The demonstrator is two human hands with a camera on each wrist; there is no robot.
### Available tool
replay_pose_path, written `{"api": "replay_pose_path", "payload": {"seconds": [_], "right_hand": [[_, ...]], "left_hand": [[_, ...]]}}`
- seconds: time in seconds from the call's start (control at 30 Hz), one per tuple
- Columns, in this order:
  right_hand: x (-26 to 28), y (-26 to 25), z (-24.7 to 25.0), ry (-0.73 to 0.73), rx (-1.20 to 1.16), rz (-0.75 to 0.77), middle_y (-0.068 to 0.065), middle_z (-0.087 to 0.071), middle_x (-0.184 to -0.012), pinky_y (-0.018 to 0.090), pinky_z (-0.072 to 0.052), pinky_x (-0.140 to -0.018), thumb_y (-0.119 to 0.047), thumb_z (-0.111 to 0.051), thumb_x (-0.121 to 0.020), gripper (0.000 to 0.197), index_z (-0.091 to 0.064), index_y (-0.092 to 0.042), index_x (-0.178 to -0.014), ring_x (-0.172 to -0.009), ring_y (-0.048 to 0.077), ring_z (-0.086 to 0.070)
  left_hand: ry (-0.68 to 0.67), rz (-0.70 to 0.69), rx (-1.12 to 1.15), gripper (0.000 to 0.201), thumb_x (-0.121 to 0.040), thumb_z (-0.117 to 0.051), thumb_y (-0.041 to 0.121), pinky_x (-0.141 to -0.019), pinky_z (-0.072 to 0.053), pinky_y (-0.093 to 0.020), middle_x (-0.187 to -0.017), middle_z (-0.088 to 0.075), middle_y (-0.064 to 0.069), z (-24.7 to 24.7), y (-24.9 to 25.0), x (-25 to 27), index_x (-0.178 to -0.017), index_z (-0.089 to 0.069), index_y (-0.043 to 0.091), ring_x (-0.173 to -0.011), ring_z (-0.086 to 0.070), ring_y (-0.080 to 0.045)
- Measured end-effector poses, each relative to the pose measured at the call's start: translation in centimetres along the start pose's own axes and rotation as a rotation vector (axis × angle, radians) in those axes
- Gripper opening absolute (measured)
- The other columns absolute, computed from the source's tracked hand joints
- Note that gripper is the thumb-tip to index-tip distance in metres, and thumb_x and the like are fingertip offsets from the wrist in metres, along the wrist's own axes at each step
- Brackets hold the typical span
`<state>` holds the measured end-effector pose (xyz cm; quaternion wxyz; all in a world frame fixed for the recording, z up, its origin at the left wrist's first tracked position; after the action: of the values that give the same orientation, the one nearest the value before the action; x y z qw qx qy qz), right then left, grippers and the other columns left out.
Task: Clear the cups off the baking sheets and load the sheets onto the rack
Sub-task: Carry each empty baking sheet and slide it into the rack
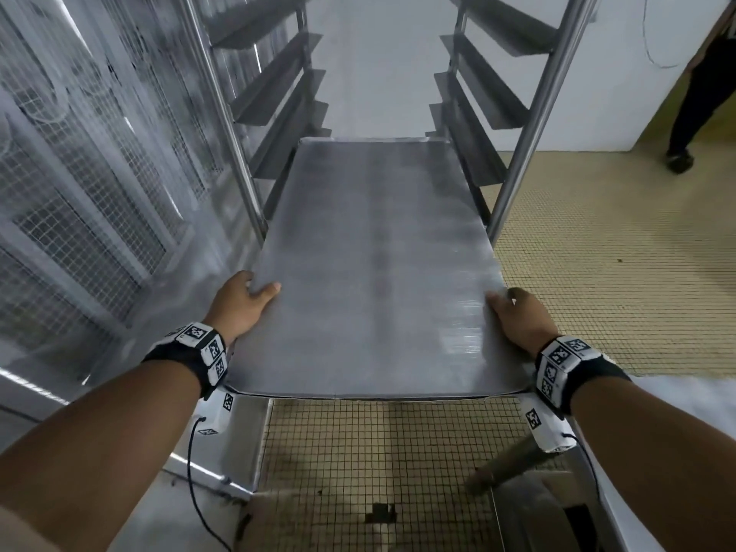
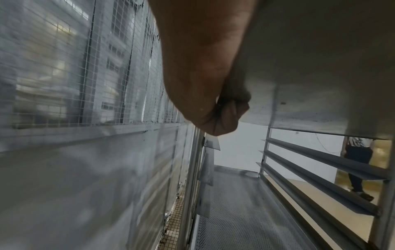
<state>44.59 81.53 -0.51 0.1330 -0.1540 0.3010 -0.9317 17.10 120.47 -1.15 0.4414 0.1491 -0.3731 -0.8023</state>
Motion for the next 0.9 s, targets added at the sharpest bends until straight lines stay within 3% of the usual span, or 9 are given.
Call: {"api": "replay_pose_path", "payload": {"seconds": [0.2, 0.33, 0.43, 0.5, 0.57, 0.63, 0.73, 0.83, 0.9], "right_hand": [[1.6, 1.6, 0.2, 0.016, -0.058, 0.041, 0.01, -0.071, -0.111, 0.045, -0.053, -0.092, -0.06, -0.052, -0.095, 0.058, -0.06, -0.016, -0.131, -0.098, 0.03, -0.067], [3.7, 1.8, 1.6, 0.091, -0.001, 0.051, 0.012, -0.07, -0.12, 0.04, -0.051, -0.089, -0.065, -0.049, -0.094, 0.069, -0.052, -0.015, -0.141, -0.106, 0.031, -0.066], [5.7, -0.6, 2.5, 0.189, 0.018, 0.212, 0.005, -0.065, -0.124, 0.04, -0.053, -0.087, -0.079, -0.047, -0.085, 0.079, -0.056, -0.019, -0.136, -0.104, 0.023, -0.063], [7.5, -3.0, 2.0, 0.134, 0.127, 0.412, -0.002, -0.058, -0.132, 0.041, -0.052, -0.093, -0.091, -0.044, -0.073, 0.091, -0.054, -0.027, -0.136, -0.111, 0.017, -0.058], [9.6, -5.1, -0.2, -0.075, 0.274, 0.575, -0.008, -0.046, -0.145, 0.046, -0.046, -0.105, -0.097, -0.049, -0.062, 0.103, -0.047, -0.033, -0.142, -0.126, 0.014, -0.048], [11.5, -6.2, -3.2, -0.259, 0.456, 0.689, -0.008, -0.032, -0.156, 0.045, -0.029, -0.118, -0.092, -0.06, -0.059, 0.108, -0.037, -0.036, -0.149, -0.141, 0.015, -0.032], [12.1, -6.2, -6.5, -0.216, 0.611, 0.858, -0.002, -0.026, -0.162, 0.045, -0.019, -0.122, -0.077, -0.065, -0.07, 0.097, -0.031, -0.038, -0.152, -0.149, 0.02, -0.02], [11.5, -5.8, -7.2, -0.202, 0.597, 0.864, -0.003, -0.027, -0.163, 0.041, -0.013, -0.122, -0.073, -0.064, -0.076, 0.09, -0.032, -0.039, -0.152, -0.152, 0.02, -0.016], [11.0, -5.7, -7.4, -0.213, 0.607, 0.856, -0.005, -0.024, -0.164, 0.038, -0.009, -0.122, -0.075, -0.062, -0.077, 0.09, -0.03, -0.04, -0.153, -0.153, 0.018, -0.012]], "left_hand": [[-0.017, -0.027, 0.002, 0.063, -0.09, -0.07, 0.047, -0.101, -0.046, -0.039, -0.136, -0.059, -0.017, 0.1, 0.0, -0.6, -0.135, -0.055, 0.007, -0.123, -0.057, -0.033], [-0.026, -0.032, -0.007, 0.066, -0.091, -0.068, 0.047, -0.098, -0.044, -0.035, -0.136, -0.059, -0.017, 0.1, 0.4, -0.3, -0.139, -0.052, 0.004, -0.123, -0.057, -0.034], [-0.028, -0.047, -0.02, 0.066, -0.092, -0.068, 0.047, -0.098, -0.044, -0.036, -0.135, -0.059, -0.018, 0.2, 0.6, -0.2, -0.137, -0.053, 0.002, -0.122, -0.058, -0.035], [-0.03, -0.056, -0.023, 0.066, -0.091, -0.068, 0.048, -0.101, -0.046, -0.039, -0.133, -0.06, -0.019, 0.3, 0.5, -0.3, -0.135, -0.054, 0.002, -0.121, -0.059, -0.036], [-0.037, -0.064, -0.003, 0.061, -0.09, -0.069, 0.05, -0.099, -0.049, -0.042, -0.125, -0.065, -0.017, 0.4, 0.2, -0.5, -0.128, -0.058, 0.004, -0.115, -0.062, -0.036], [-0.046, -0.074, 0.015, 0.06, -0.087, -0.07, 0.054, -0.097, -0.052, -0.045, -0.12, -0.068, -0.014, 0.4, -0.2, -0.8, -0.123, -0.06, 0.008, -0.108, -0.065, -0.034], [-0.062, -0.093, 0.027, 0.056, -0.087, -0.07, 0.056, -0.095, -0.054, -0.047, -0.117, -0.07, -0.011, 0.3, -1.2, -1.3, -0.12, -0.061, 0.013, -0.105, -0.067, -0.032], [-0.129, -0.113, 0.061, 0.052, -0.083, -0.066, 0.065, -0.094, -0.056, -0.049, -0.113, -0.071, -0.005, 0.3, -2.4, -1.1, -0.116, -0.059, 0.025, -0.101, -0.069, -0.028], [-0.16, -0.122, 0.072, 0.051, -0.087, -0.065, 0.062, -0.096, -0.055, -0.048, -0.114, -0.069, -0.003, 0.5, -2.6, -0.7, -0.121, -0.056, 0.025, -0.104, -0.069, -0.028]]}}
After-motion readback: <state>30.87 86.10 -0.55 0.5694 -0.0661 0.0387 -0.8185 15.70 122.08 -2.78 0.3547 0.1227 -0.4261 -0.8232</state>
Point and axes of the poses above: each hand's wrist, its own x-axis away from the middle knuckle, its own z-axis out of the back of the hand, y = z × x, the point moved 4 cm from there along -x, towards the middle knuckle
